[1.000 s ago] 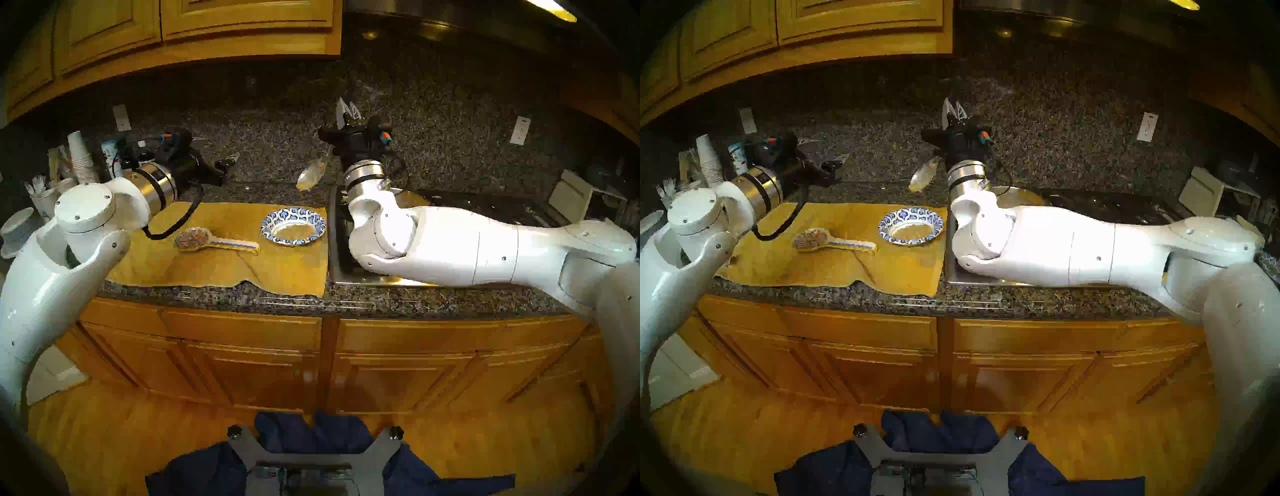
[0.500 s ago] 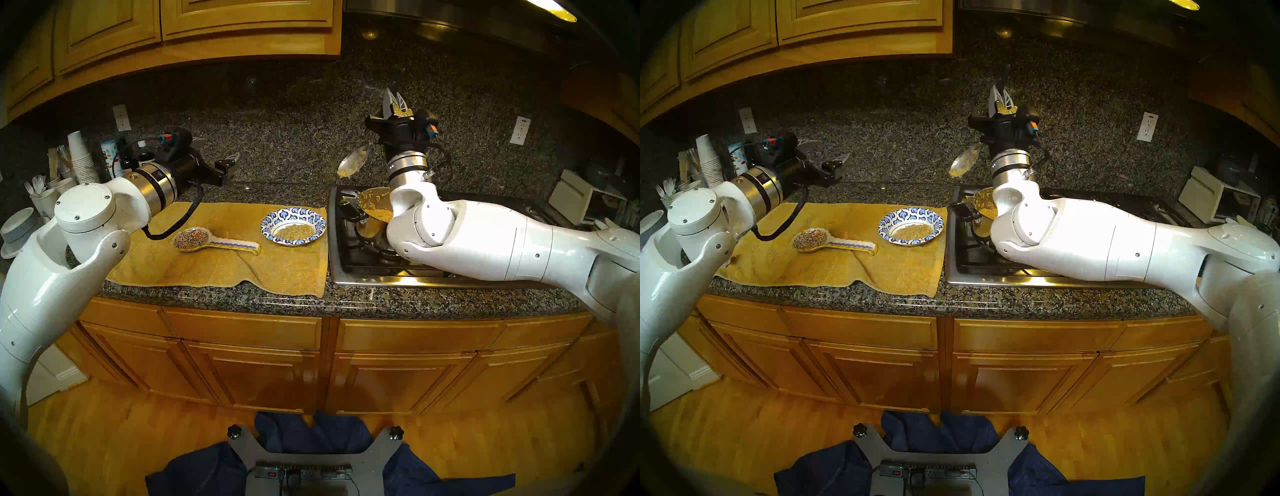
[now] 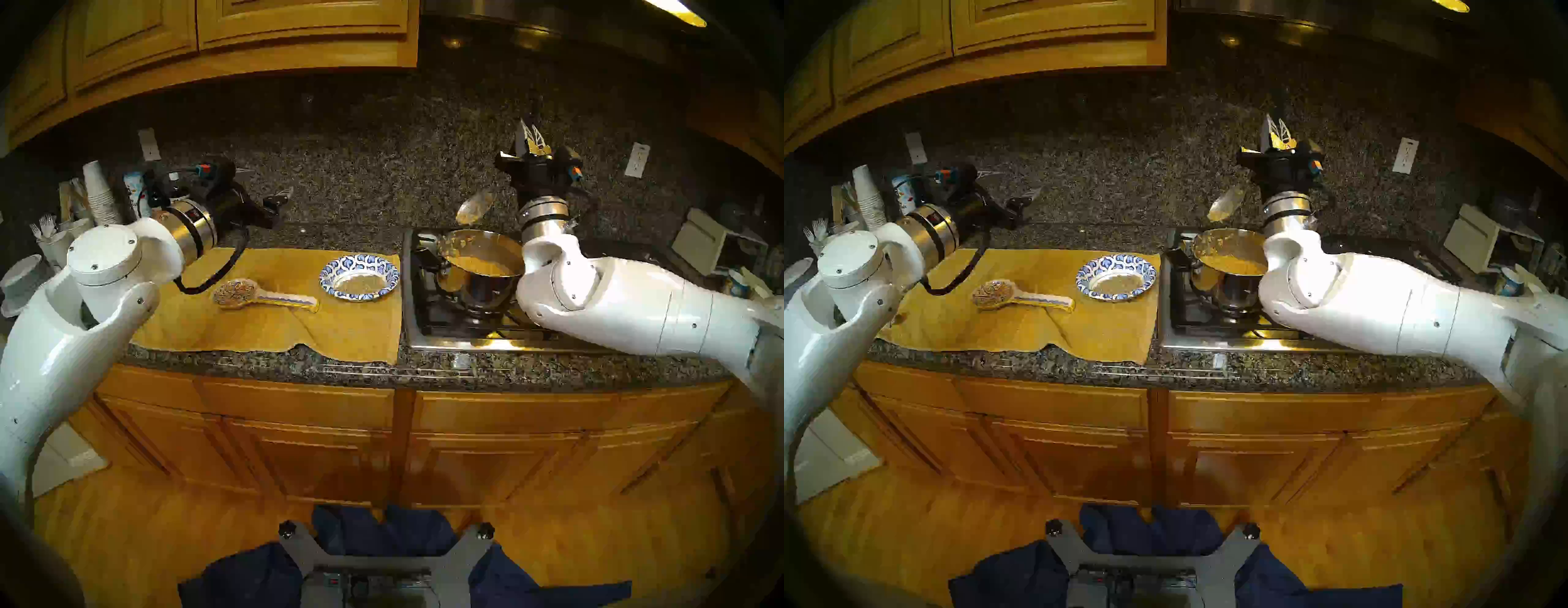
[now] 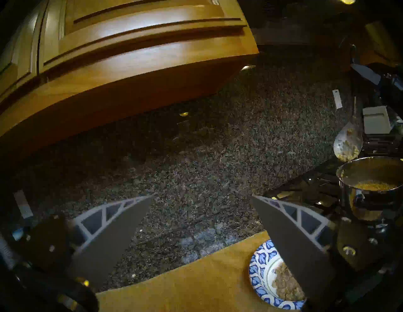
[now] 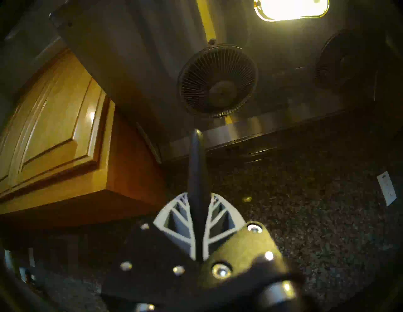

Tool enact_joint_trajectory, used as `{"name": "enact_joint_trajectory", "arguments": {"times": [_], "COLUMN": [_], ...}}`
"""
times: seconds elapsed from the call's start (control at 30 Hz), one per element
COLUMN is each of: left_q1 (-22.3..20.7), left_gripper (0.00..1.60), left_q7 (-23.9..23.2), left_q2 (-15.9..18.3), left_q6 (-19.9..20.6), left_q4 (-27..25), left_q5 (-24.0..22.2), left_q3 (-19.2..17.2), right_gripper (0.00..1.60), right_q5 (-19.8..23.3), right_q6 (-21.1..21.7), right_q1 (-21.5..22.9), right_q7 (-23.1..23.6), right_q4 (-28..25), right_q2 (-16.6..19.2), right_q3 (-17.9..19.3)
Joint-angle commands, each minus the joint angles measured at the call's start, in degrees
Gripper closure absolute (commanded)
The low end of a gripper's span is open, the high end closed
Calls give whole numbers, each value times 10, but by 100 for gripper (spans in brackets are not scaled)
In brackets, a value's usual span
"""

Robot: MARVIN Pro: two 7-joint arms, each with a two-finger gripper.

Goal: Scoop oatmeal into bowl

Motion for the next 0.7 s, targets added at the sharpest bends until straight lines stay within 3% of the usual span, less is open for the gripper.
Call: {"name": "enact_joint_trajectory", "arguments": {"times": [0.0, 0.33, 0.43, 0.67], "left_q1": [-18, -19, -19, -19], "left_gripper": [0, 0, 0, 0], "left_q7": [2, 1, 1, 1], "left_q2": [0, -1, -1, -1], "left_q6": [-8, -9, -10, -10], "left_q4": [-7, -7, -6, -6], "left_q5": [0, 0, 0, 0], "left_q3": [-14, -14, -14, -14], "right_gripper": [160, 160, 160, 160], "right_q5": [-9, -29, -18, 25], "right_q6": [14, 62, 79, 86], "right_q1": [8, 21, 26, 29], "right_q7": [-28, -21, -13, -5], "right_q4": [-32, -110, -141, -165], "right_q2": [63, 125, 148, 148], "right_q3": [-13, -71, -76, -71]}}
